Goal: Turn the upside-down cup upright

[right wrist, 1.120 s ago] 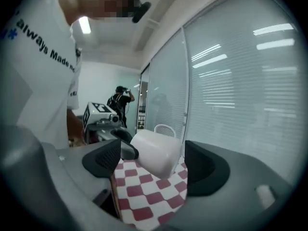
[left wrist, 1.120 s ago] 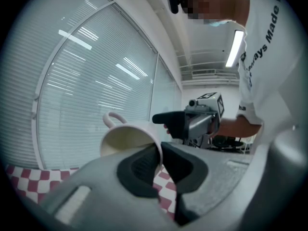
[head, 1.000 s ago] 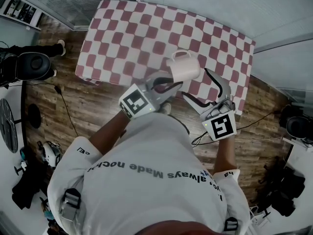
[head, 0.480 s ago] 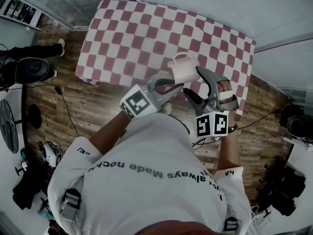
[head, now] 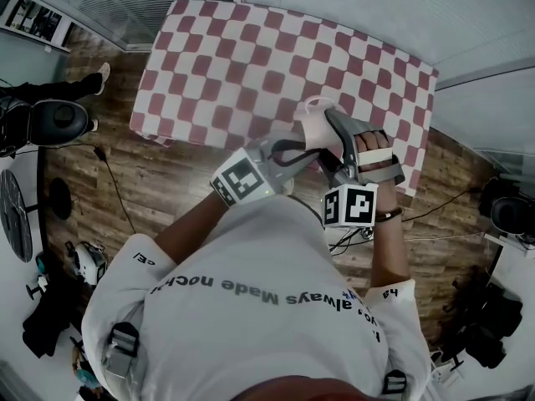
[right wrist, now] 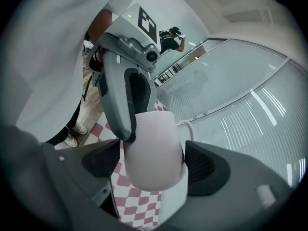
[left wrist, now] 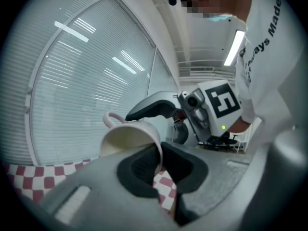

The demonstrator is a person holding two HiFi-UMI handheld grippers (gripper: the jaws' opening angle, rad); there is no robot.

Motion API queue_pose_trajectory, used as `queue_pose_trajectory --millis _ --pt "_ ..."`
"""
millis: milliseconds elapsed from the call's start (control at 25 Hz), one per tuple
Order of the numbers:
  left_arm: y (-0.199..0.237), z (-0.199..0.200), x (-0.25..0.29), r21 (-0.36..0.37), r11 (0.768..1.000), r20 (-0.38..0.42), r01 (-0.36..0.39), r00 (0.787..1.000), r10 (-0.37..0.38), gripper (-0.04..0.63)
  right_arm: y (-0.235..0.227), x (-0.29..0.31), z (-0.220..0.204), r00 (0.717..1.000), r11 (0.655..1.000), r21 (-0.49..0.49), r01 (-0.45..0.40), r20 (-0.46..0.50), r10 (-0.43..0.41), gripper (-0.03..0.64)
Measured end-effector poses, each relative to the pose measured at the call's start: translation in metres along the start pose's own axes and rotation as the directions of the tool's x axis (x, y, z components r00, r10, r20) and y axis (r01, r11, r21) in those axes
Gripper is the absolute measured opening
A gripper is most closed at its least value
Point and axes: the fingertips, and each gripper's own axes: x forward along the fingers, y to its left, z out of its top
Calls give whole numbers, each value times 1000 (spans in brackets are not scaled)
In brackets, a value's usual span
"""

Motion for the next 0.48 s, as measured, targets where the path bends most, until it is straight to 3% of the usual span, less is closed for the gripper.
queue_pose_trajectory --millis 280,480 --pt "-4 -4 1 3 1000 -20 14 1000 -14 23 4 8 -2 999 999 -43 -3 -34 1 425" --pt "2 -4 0 18 1000 -38 5 999 -5 25 1 13 -2 1000 1000 -13 18 -19 -18 413"
